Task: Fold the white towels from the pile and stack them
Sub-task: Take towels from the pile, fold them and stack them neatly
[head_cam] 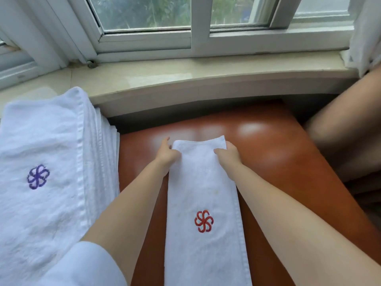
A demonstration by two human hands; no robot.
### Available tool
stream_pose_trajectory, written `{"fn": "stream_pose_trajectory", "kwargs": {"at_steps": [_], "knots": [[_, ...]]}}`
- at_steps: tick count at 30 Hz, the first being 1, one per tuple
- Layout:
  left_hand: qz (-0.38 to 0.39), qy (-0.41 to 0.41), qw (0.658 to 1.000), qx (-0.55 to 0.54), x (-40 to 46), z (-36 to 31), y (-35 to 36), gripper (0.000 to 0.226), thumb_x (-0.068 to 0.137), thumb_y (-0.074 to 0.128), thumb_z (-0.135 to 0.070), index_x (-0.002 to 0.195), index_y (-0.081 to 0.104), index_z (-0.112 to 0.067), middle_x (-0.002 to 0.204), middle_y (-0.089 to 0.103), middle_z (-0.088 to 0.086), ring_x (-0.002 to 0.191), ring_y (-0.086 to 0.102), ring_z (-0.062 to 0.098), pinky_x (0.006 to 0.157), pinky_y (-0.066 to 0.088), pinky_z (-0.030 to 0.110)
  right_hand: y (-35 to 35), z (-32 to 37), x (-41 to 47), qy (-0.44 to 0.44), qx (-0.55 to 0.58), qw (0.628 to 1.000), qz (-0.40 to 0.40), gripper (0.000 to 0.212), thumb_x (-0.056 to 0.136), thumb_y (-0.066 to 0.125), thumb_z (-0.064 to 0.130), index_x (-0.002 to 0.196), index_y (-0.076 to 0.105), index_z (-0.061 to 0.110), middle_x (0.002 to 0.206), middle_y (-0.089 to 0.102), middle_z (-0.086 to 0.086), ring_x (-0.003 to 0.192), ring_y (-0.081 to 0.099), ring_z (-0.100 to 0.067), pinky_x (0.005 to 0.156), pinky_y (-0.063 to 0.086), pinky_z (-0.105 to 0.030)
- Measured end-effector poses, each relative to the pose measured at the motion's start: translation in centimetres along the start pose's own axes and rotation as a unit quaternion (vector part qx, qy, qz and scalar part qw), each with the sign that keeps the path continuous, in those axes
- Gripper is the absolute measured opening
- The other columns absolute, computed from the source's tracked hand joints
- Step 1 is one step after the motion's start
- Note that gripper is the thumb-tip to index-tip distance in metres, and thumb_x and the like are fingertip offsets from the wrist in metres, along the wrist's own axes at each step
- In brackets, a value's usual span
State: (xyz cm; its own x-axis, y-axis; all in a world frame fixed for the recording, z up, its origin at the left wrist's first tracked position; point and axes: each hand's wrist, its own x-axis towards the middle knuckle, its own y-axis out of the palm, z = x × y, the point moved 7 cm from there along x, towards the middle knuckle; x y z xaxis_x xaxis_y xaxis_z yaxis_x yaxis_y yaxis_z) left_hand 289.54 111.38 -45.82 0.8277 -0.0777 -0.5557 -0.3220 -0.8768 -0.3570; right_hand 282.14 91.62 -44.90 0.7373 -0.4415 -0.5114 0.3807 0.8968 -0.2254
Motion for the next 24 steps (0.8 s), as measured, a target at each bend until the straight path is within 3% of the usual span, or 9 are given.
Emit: {"fn": "stream_pose_trajectory", "kwargs": {"at_steps": [2, 6, 9, 12, 15, 18, 21, 24], "knots": [[0.034, 0.041, 0.995, 0.086, 1.5, -1.1, 0.2, 0.077, 0.086, 0.041, 0.008, 0.151, 0.024, -0.029, 0.152, 0.029, 0.008, 0.119, 0.047, 0.025, 0.075, 0.042, 0.022, 0.3, 0.2, 1.0, 0.006, 0.023, 1.000, -0.009, 0.024, 0.080, 0.038, -0.006, 0.070, 0.047, 0.013, 0.060, 0.039, 0.004, 0.049, 0.032, -0.012, 0.042, 0.026, -0.017], [0.129, 0.115, 0.936, 0.308, 2.7, -3.0, 1.9, 0.066, 0.087, 0.034, 0.009, 0.140, 0.047, -0.028, 0.123, 0.028, 0.006, 0.109, 0.045, 0.029, 0.075, 0.043, 0.023, 0.2, -0.5, 1.5, 0.076, 0.071, 0.994, -0.035, 0.024, 0.079, 0.038, -0.007, 0.073, 0.051, 0.012, 0.061, 0.035, 0.001, 0.056, 0.025, -0.016, 0.051, 0.019, -0.023], [0.132, 0.148, 0.907, 0.371, 3.0, -3.6, 2.2, 0.046, 0.086, 0.043, 0.005, 0.121, 0.063, -0.018, 0.114, 0.031, 0.004, 0.115, 0.043, 0.031, 0.085, 0.039, 0.026, 0.4, -0.9, 1.3, 0.114, 0.084, 0.990, -0.030, 0.030, 0.078, 0.039, -0.006, 0.062, 0.051, 0.016, 0.047, 0.037, 0.005, 0.041, 0.027, -0.012, 0.039, 0.019, -0.016], [0.119, 0.127, 0.885, 0.432, 3.6, -3.4, 1.0, 0.032, 0.084, 0.061, -0.009, 0.116, 0.061, -0.013, 0.118, 0.043, 0.008, 0.109, 0.048, 0.026, 0.084, 0.045, 0.030, 0.0, -0.9, 1.5, 0.075, 0.106, 0.990, -0.060, 0.025, 0.078, 0.037, -0.007, 0.070, 0.051, 0.012, 0.059, 0.036, 0.002, 0.053, 0.027, -0.014, 0.045, 0.020, -0.020], [0.124, 0.056, 0.911, 0.388, 3.6, -3.2, -0.8, 0.024, 0.088, 0.061, -0.030, 0.108, 0.054, -0.017, 0.104, 0.050, 0.002, 0.094, 0.052, 0.021, 0.061, 0.048, 0.027, -0.9, -0.7, 1.6, 0.008, 0.064, 0.991, -0.116, 0.026, 0.078, 0.037, -0.007, 0.063, 0.040, 0.014, 0.062, 0.032, 0.003, 0.059, 0.025, -0.016, 0.050, 0.018, -0.025], [0.101, 0.034, 0.947, 0.304, 3.4, -3.3, -0.8, 0.020, 0.092, 0.056, -0.031, 0.099, 0.051, -0.013, 0.097, 0.052, 0.003, 0.088, 0.056, 0.023, 0.059, 0.050, 0.028, -1.4, -0.7, 1.0, -0.010, -0.039, 0.984, -0.172, 0.021, 0.078, 0.039, 0.001, 0.068, 0.046, 0.017, 0.062, 0.045, 0.007, 0.055, 0.039, -0.016, 0.047, 0.027, -0.023], [0.055, 0.048, 0.969, 0.234, 3.1, -3.2, -0.2, 0.015, 0.091, 0.056, -0.019, 0.096, 0.046, -0.010, 0.096, 0.050, 0.007, 0.082, 0.051, 0.023, 0.060, 0.043, 0.028, -1.6, -0.9, 0.3, -0.007, -0.110, 0.969, -0.223, 0.020, 0.082, 0.045, 0.008, 0.092, 0.056, 0.021, 0.088, 0.058, 0.003, 0.088, 0.056, -0.026, 0.068, 0.040, -0.028], [-0.016, 0.017, 0.993, 0.112, 2.6, -2.0, -0.6, 0.033, 0.091, 0.057, -0.014, 0.120, 0.041, -0.012, 0.107, 0.045, 0.005, 0.092, 0.047, 0.022, 0.072, 0.041, 0.030, -2.3, -2.2, -0.1, 0.032, -0.173, 0.952, -0.252, 0.029, 0.088, 0.053, 0.018, 0.117, 0.054, 0.014, 0.124, 0.052, -0.007, 0.120, 0.043, -0.029, 0.097, 0.035, -0.033]]}}
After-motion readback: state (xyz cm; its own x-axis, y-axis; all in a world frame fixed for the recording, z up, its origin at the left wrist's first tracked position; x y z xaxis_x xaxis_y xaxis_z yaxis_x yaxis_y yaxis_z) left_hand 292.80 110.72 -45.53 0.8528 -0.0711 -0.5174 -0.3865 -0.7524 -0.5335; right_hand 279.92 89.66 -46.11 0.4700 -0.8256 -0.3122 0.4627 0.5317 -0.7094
